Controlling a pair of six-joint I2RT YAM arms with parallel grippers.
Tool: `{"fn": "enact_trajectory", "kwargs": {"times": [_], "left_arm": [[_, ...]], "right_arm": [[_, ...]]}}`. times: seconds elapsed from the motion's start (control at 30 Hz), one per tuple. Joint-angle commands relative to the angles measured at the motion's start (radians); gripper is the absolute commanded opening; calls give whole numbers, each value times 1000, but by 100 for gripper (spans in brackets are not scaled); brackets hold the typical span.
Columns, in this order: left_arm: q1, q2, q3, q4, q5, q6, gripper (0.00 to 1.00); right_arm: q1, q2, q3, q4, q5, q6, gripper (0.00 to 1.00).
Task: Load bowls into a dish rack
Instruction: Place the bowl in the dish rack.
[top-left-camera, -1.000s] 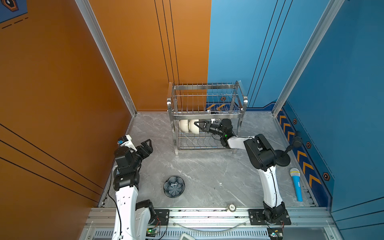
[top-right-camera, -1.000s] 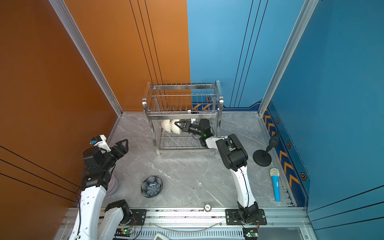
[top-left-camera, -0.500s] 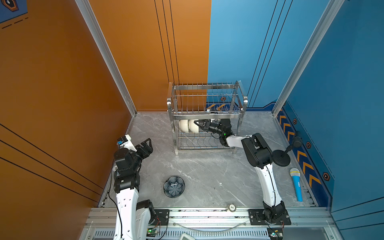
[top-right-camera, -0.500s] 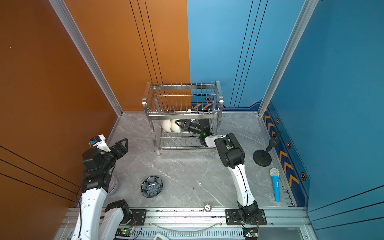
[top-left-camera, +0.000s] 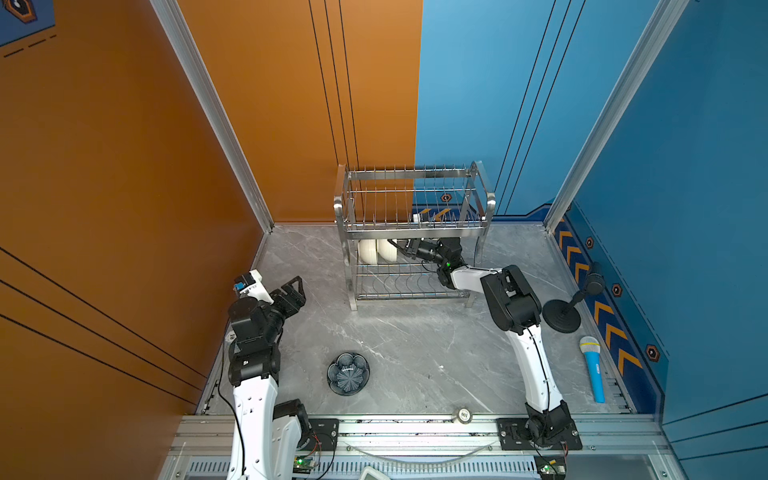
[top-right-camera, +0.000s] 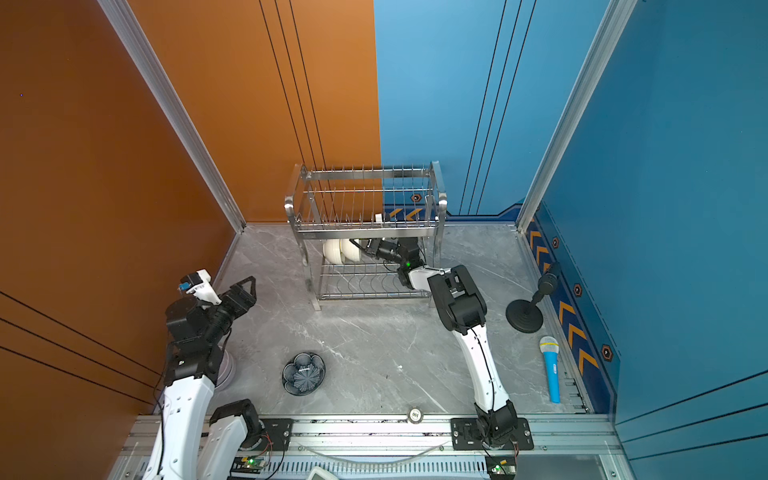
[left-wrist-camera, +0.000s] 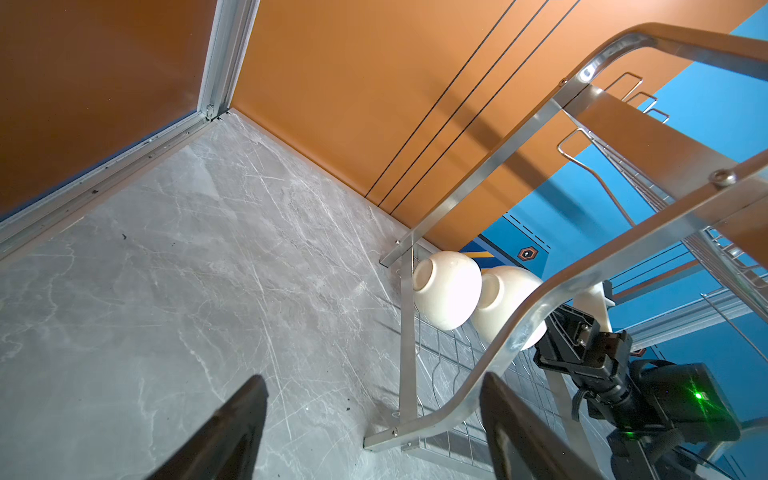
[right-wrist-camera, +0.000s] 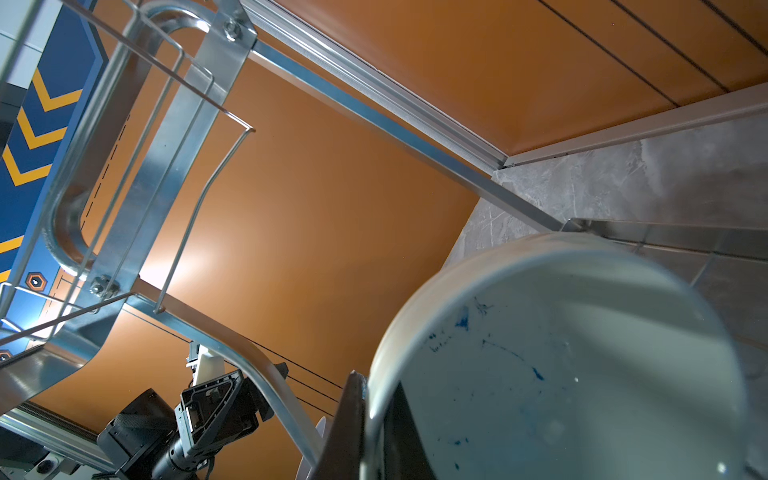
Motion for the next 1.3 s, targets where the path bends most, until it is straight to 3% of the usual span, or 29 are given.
{"fn": "enact_trajectory", "kwargs": {"times": [0.0, 0.8, 1.27], "left_arm": [[7, -9, -10, 14, 4, 6, 81], [6, -6, -6, -1, -12, 18, 81], [7, -8, -5, -3, -13, 20, 81]], "right_arm": [[-9, 7, 59, 25, -14, 7, 3], [2, 111, 208, -18, -28, 40, 3], [-1, 141, 215, -20, -31, 58, 3]]}}
